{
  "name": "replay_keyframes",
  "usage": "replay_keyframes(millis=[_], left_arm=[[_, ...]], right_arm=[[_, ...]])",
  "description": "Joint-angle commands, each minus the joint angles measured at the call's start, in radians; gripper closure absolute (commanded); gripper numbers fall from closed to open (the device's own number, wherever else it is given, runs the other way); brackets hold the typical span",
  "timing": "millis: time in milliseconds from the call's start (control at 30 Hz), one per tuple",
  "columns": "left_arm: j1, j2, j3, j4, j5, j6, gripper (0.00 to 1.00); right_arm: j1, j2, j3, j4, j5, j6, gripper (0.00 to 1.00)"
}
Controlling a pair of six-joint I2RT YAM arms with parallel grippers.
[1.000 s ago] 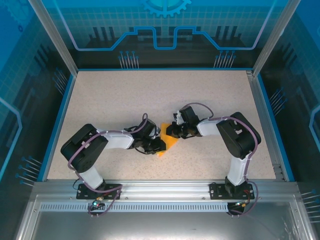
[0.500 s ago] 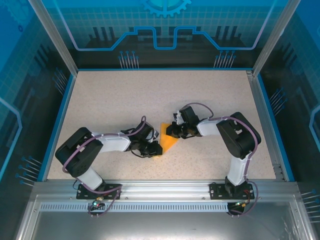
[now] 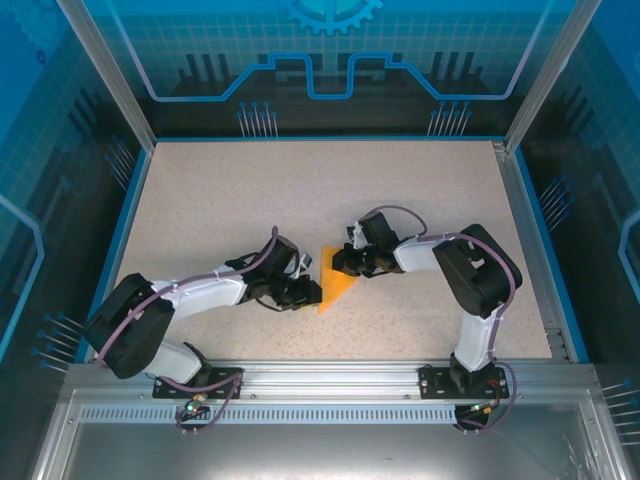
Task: Fold a paper plane with a square sheet of paper (pick it up from the middle)
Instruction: Fourth fold the wing at the center of the table.
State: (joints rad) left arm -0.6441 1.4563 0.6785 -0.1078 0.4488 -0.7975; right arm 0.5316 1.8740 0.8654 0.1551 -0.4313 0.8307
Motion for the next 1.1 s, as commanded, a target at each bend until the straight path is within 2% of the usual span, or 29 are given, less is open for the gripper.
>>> replay_keyframes(millis=[0,167,300,367,533,700,833,1067], left_arm=[[0.008,0.09,0.089,0.111,0.019,-0.068,0.76],[0.005,0.257,0.144,0.171,0.031,-0.125,0.76],[0.0,0.35,0.161,0.168,0.022,-0.131,0.73],[-0.015,0.377,0.173,0.109,0.024,-0.109,0.75],[-0.054,0.355,0.127,-0.007,-0.012,-0.066,0.79],[-0.055,0.277,0.031,-0.023,-0.027,-0.064,0.8],[-0.055,0.242,0.006,-0.029,0.006,-0.032,0.8],[-0.061,0.189,0.005,-0.141,0.044,0.071,0.8]], right_arm=[[0.004,0.068,-0.028,-0.115,0.113,-0.01,0.89],[0.005,0.063,-0.027,-0.115,0.115,-0.007,0.9],[0.006,0.061,-0.025,-0.117,0.112,-0.008,0.89],[0.007,0.059,-0.024,-0.123,0.114,-0.01,0.89],[0.007,0.058,-0.023,-0.13,0.121,-0.013,0.89],[0.005,0.061,-0.023,-0.134,0.125,-0.012,0.89],[0.004,0.066,-0.021,-0.14,0.126,-0.015,0.89],[0.004,0.06,-0.021,-0.146,0.126,-0.017,0.89]])
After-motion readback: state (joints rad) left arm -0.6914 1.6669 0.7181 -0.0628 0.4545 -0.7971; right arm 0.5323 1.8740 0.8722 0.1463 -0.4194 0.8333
